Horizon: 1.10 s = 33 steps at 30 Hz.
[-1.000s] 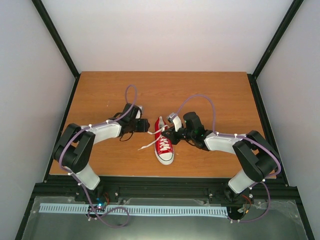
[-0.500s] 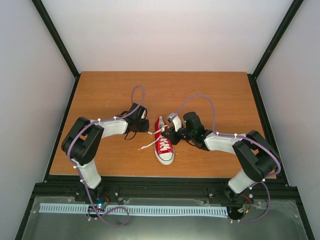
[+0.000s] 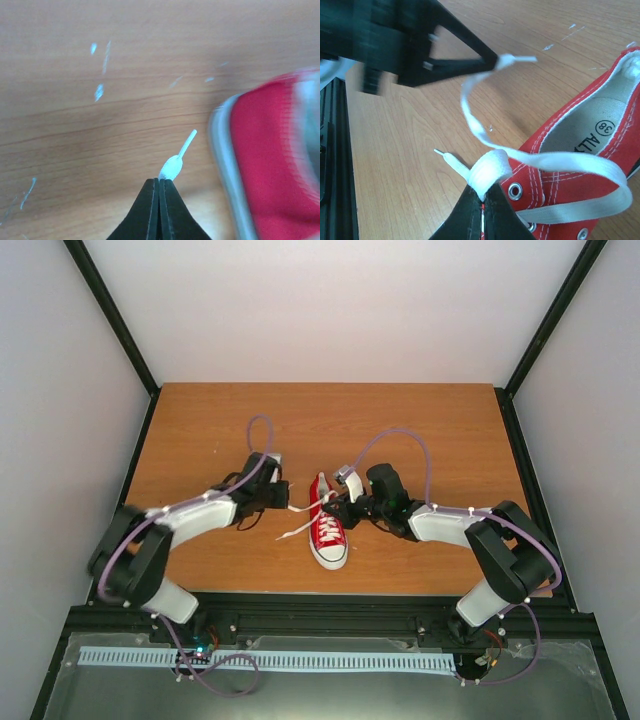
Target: Tie the shoes
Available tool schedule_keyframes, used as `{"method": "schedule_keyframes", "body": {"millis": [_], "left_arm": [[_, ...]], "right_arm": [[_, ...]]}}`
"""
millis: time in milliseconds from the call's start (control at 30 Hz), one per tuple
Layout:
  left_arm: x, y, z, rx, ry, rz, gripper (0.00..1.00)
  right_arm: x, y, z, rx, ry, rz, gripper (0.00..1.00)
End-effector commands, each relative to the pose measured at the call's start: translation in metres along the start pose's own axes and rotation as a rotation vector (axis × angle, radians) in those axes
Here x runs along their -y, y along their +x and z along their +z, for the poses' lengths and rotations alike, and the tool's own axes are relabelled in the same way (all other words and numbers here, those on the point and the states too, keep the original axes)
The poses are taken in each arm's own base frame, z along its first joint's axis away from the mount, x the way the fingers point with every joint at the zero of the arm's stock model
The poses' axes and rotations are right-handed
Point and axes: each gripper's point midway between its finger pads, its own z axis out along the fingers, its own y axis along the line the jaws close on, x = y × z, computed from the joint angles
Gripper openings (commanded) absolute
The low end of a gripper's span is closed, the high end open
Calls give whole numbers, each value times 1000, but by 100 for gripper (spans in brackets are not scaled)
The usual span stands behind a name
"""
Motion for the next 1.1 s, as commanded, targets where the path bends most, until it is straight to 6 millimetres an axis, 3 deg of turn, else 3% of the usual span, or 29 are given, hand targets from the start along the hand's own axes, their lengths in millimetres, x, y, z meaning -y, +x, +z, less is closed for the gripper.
{"method": "schedule_keyframes", "body": {"millis": [0,167,367,533,667,733,833,867,933,1067], "left_arm": [[50,-31,-65,192,286,65,1],[100,8,-121,172,593,217,1],[153,60,-155,66,772,400,1],[192,88,-161,18,838,523,1],[212,98,-131,-24,762,573,1],[218,96,-117,-16,727,561,7],[220,82,-108,52,685,521,41],[216,77,-108,74,660,511,47],[207,68,-115,115,632,494,56],[170,53,-130,165,576,395,61]], "right_arm": [[-6,-21,-2,47,-27,-7,3],[-6,-27,-3,31,-32,24,3],[-8,-27,0,13,-69,51,3],[-5,-25,1,5,-79,60,3],[-7,-25,2,3,-94,57,3],[-7,-24,2,0,-97,54,3],[-7,-23,1,0,-96,43,3],[-7,-23,0,3,-95,39,3],[-8,-23,0,9,-97,32,3],[-10,-21,-1,16,-107,20,3]]}}
